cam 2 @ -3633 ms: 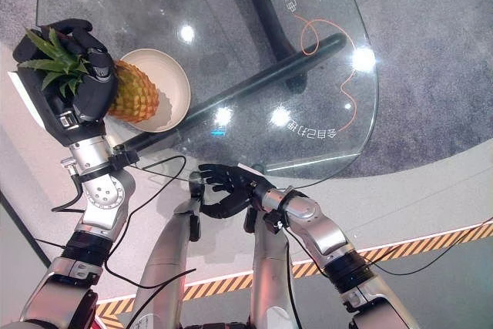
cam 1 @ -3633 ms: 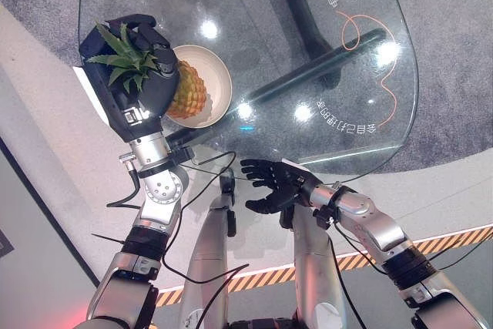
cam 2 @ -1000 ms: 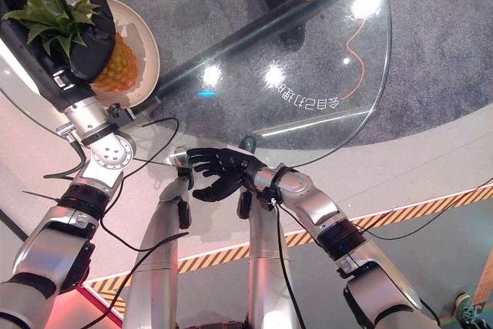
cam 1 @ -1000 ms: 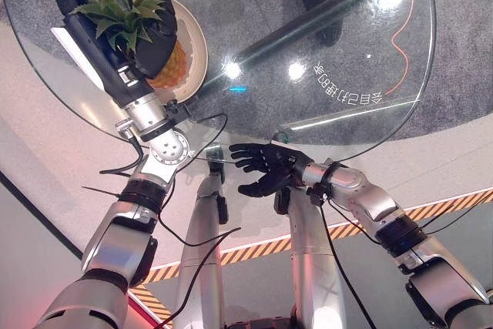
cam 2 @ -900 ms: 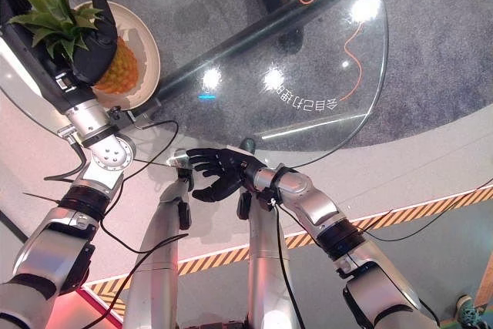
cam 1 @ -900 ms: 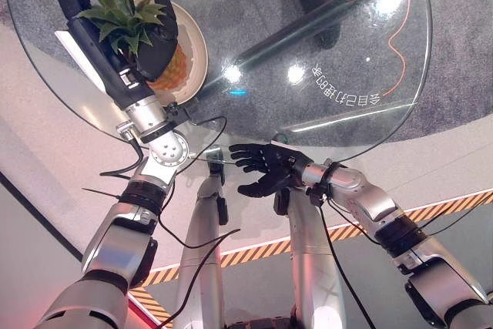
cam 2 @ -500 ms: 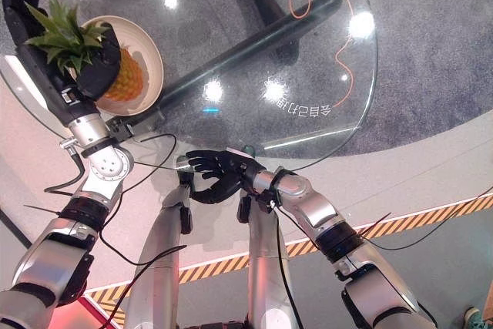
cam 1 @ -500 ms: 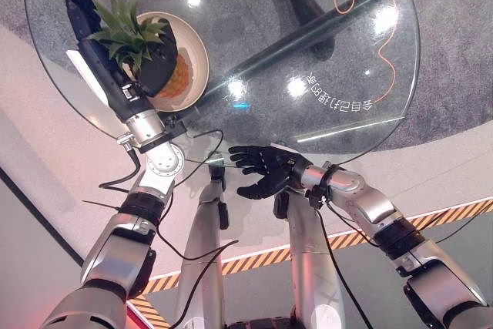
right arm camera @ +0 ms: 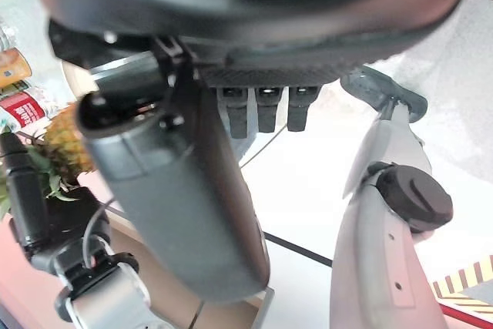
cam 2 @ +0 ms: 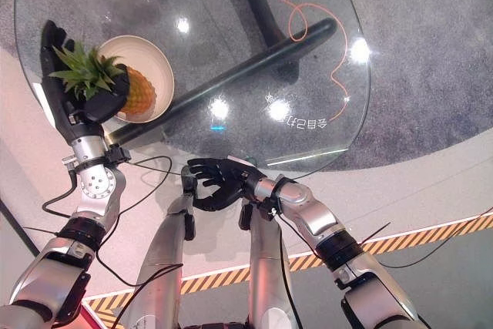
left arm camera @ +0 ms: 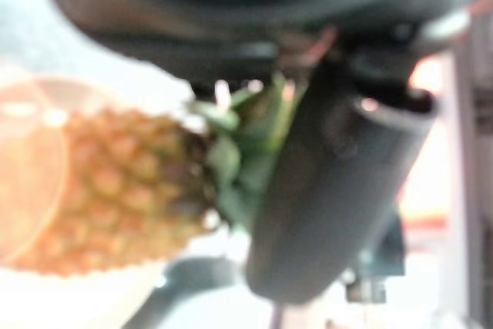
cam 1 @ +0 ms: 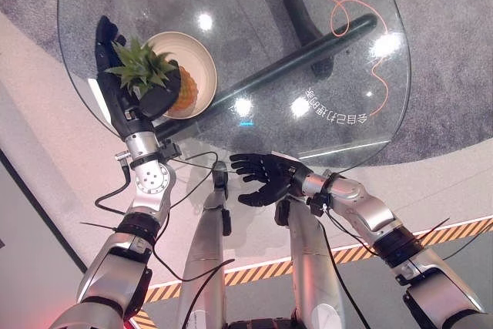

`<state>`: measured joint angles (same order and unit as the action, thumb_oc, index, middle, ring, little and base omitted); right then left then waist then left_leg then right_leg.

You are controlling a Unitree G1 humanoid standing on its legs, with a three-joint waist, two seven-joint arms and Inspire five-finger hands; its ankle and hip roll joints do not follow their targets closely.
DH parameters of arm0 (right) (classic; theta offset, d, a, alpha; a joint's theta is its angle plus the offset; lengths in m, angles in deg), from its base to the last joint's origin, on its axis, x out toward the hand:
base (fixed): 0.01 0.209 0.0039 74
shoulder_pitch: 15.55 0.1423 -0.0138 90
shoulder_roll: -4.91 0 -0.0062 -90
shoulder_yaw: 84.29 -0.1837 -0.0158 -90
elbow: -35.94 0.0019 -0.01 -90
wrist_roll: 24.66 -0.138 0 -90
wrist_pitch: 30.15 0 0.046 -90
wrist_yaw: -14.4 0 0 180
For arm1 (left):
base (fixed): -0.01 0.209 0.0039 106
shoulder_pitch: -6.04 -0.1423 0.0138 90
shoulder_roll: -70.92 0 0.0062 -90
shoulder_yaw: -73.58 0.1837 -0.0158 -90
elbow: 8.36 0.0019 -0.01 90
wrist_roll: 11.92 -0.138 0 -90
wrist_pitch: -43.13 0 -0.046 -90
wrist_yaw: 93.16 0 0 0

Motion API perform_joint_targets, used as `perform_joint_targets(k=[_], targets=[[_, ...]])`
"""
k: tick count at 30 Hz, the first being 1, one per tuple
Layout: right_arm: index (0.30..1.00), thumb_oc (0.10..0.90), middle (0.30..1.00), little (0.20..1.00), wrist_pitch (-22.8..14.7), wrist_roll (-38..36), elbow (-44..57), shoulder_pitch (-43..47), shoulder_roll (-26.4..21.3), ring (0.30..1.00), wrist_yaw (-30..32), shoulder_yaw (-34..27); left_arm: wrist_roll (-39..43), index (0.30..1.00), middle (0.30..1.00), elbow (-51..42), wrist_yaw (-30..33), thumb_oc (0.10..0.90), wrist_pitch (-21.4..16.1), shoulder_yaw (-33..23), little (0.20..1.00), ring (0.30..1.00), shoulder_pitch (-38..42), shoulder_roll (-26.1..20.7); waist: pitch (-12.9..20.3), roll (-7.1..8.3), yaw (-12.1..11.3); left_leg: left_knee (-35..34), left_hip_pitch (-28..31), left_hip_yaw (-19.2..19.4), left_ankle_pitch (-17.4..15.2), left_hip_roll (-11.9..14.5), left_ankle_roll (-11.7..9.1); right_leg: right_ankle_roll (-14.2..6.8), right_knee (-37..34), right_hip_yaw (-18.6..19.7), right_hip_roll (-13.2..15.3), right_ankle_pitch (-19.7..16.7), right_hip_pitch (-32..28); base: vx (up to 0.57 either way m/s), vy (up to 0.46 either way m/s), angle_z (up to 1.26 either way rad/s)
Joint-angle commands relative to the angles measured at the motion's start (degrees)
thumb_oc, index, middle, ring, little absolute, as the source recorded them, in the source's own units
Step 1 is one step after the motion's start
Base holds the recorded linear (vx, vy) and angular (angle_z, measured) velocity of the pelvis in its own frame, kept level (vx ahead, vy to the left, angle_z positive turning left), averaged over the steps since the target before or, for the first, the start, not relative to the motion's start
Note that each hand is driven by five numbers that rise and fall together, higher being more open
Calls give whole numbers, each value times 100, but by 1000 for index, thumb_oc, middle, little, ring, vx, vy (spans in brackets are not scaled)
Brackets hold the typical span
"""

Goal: Pick up the fruit to the plate

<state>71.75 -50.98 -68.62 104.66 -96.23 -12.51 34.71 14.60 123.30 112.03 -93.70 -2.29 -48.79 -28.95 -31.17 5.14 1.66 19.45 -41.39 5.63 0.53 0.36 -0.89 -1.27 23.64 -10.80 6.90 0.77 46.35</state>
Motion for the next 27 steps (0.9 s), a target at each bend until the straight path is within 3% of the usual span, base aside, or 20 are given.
perform_joint_targets(k=[1, 27], targets=[[900, 800, 900, 900, -321, -11, 975, -466, 91, 900, -477, -251, 260, 900, 900, -591, -522, 800, -301, -387, 900, 900, -143, -209, 137, -211, -174, -105, 366, 32, -108, -301, -52, -280, -50, -136, -362, -42, -500, -11, -61, 1], [900, 800, 900, 900, -489, 32, 1157, -1091, -71, 900, -632, -452, 1115, 900, 900, -936, -1548, 800, 325, -520, 900, 900, -1271, 17, 137, -314, -299, -34, 832, -8, -121, -188, -117, -258, -20, -266, -293, 178, -1110, 2, -25, 0]])
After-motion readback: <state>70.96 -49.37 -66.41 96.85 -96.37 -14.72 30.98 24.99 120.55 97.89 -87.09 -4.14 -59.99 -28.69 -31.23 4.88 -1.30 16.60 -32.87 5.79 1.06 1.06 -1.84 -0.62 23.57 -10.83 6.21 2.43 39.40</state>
